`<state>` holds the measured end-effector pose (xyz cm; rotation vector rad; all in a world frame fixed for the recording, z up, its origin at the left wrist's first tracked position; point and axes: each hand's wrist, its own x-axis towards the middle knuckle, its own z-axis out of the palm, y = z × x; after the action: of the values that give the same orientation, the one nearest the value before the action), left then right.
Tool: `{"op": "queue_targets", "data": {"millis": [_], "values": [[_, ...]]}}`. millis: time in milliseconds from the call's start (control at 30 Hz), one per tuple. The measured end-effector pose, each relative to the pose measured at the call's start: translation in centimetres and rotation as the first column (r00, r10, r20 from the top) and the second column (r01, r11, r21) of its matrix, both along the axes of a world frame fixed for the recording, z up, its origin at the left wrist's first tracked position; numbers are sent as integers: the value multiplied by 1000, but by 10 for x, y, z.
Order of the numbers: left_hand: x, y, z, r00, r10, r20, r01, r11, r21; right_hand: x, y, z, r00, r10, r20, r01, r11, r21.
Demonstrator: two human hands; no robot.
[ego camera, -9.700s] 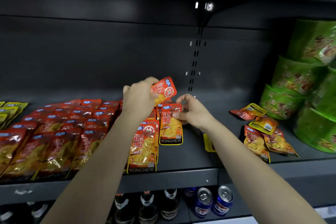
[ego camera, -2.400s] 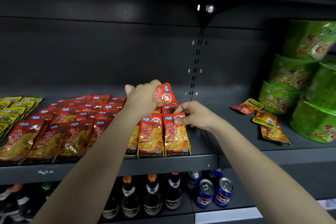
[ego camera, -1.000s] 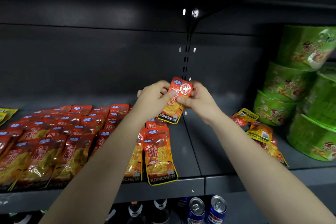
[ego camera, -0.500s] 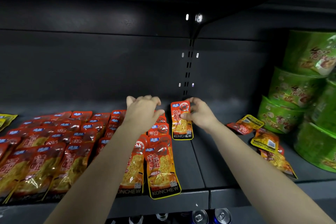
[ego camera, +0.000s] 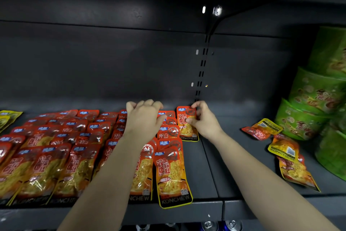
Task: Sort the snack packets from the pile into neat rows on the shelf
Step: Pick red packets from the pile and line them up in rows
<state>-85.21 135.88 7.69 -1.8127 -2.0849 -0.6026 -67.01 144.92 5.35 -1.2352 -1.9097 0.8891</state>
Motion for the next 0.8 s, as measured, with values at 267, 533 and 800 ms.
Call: {"op": "queue_targets", "data": {"millis": [267,533,800], "values": [[-4,-3,-3,998,8,55,-8,1000,-7,-4,-1,-10,977,-102,185,66,979,191],[-4,-5,-3,996,-9,91,12,999,-34,6,2,-7,957,-238,164,195,951,238],[-4,-9,9,990,-127,65,125,991,39,20,-14,23,999,44,-2,-43,995,86]]}}
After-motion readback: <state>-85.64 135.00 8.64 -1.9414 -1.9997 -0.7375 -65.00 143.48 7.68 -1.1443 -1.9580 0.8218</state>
